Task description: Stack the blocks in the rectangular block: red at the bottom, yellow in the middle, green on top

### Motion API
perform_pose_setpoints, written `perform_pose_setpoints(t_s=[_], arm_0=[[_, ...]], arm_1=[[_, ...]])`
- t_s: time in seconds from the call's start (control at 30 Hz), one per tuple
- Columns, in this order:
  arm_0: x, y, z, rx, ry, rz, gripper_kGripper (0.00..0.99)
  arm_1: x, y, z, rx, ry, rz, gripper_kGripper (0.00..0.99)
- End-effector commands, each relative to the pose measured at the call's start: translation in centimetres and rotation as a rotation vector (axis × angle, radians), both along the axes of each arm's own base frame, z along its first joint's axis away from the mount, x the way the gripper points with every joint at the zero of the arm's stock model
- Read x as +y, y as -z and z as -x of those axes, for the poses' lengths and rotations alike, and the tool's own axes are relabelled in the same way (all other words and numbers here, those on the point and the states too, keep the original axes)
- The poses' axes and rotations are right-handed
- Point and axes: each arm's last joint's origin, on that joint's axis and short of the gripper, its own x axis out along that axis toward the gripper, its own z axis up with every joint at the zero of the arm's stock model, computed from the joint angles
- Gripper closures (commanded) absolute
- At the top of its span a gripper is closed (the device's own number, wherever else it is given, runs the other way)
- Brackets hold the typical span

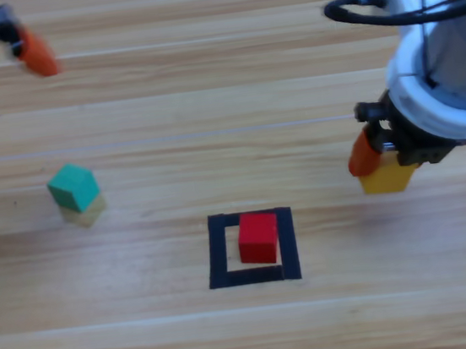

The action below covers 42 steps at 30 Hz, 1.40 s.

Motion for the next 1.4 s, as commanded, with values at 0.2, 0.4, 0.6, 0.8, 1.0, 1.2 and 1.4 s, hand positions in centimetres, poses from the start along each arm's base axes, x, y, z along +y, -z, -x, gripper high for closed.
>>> perform_pose_setpoints(t_s=[0.2,0.4,0.6,0.8,1.0,1.2,1.4], arm_0=[[4.9,0.9,4.6,-0.091,0.07,0.04,0.016],[4.9,1.3,4.7,-0.083,0.085,0.039,0.014],[4.7,1.8,4.5,-0.075,0.093,0.035,0.014],[4.5,2.5,4.2,-0.056,0.09,0.035,0.014],[4.5,2.9,4.2,-0.052,0.088,0.042,0.014],[4.5,3.3,4.2,-0.044,0.09,0.045,0.014],[4.5,3.5,4.2,-0.04,0.092,0.047,0.016]], arm_1=[[10.3,2.7,1.3,0.057,-0.03,0.148,0.965],[13.5,3.9,0.3,0.071,-0.004,0.179,0.965],[15.1,5.0,-0.6,0.078,0.014,0.183,0.964],[16.1,6.0,-1.1,0.085,0.028,0.188,0.964],[16.5,6.5,-1.4,0.088,0.039,0.189,0.964],[16.8,7.3,-1.6,0.092,0.042,0.196,0.964],[16.9,7.7,-1.6,0.094,0.047,0.203,0.964]])
